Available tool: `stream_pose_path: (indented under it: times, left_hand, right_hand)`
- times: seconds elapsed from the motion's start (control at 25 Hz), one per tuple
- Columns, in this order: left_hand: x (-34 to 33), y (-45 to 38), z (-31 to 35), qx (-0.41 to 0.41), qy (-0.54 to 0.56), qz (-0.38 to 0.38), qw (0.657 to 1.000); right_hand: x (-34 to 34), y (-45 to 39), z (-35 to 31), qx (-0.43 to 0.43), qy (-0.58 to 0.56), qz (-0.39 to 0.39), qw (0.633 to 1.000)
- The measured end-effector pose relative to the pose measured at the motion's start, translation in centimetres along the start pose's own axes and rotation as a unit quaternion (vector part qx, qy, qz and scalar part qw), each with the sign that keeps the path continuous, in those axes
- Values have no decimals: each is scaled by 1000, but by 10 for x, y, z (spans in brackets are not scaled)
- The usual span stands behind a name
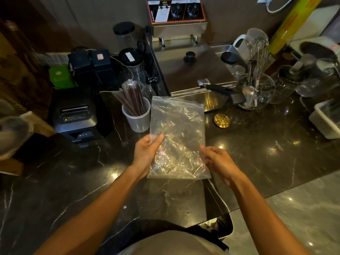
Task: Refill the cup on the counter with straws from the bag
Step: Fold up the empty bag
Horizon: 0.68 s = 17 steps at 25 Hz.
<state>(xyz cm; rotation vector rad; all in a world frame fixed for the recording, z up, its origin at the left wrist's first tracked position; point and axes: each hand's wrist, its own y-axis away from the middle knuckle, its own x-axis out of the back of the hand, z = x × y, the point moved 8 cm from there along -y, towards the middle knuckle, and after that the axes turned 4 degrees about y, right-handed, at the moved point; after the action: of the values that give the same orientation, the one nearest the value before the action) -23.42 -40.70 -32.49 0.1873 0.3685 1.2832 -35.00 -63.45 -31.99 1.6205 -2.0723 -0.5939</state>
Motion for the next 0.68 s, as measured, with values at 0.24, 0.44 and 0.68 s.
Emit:
stream_pose_path:
  times: [0.24,0.44,0.68]
  left_hand:
    - [10,6,-5,-9,-46,97,994]
    - [21,11,-23,25,-97,147,984]
    - [18,9,-34,58,-124,55,989]
  right_hand:
    - [-23,3,36,-30,-25,18,999]
    - [-16,2,39,30,-73,79,994]
    - [-5,0,47,-33,-142,32,989]
